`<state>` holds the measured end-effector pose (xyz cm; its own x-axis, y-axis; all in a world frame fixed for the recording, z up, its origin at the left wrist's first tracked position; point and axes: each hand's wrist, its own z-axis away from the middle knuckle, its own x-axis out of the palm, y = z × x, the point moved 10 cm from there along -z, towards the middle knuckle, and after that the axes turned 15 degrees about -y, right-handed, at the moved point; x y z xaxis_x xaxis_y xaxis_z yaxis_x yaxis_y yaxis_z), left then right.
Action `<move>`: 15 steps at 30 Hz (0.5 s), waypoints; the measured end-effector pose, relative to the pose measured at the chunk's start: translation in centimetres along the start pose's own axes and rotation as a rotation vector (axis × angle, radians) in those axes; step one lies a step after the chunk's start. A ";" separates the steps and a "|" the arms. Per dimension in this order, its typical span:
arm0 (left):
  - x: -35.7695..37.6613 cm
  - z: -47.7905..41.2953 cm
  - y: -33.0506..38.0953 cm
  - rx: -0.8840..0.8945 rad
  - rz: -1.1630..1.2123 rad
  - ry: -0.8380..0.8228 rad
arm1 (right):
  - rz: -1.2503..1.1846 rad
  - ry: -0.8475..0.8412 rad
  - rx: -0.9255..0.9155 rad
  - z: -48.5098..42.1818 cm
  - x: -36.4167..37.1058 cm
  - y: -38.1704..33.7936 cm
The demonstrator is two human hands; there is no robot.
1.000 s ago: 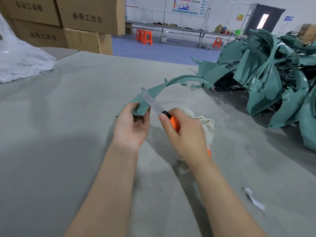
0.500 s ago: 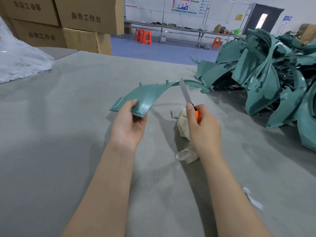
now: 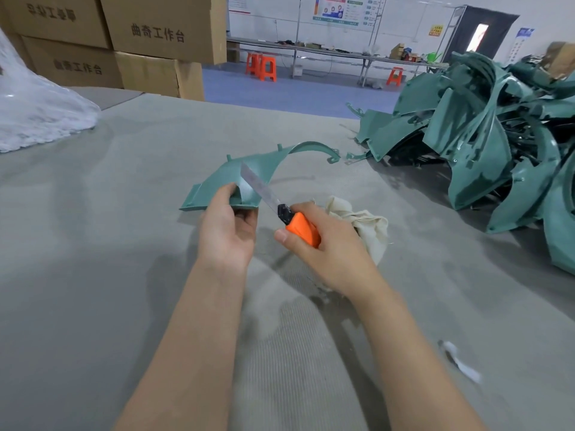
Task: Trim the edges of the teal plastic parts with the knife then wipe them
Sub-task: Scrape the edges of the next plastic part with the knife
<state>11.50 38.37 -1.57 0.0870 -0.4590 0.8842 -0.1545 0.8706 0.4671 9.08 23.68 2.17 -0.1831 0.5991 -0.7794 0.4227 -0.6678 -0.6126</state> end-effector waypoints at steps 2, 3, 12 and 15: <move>0.1 0.0 -0.1 0.001 0.012 -0.004 | 0.005 0.020 0.002 0.1 0.0 0.0; 0.2 0.0 -0.1 0.001 0.023 -0.008 | 0.011 0.041 0.004 0.1 0.0 -0.1; 0.3 0.1 -0.6 -0.046 0.048 -0.001 | 0.072 0.103 0.056 0.1 -0.2 -0.2; 0.4 0.1 -0.6 -0.048 0.048 -0.006 | 0.078 0.121 0.065 0.1 -0.3 0.0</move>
<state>11.52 37.62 -1.52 0.0742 -0.4171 0.9058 -0.1113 0.8992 0.4232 8.98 23.48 2.39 -0.0422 0.5908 -0.8057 0.3726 -0.7390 -0.5614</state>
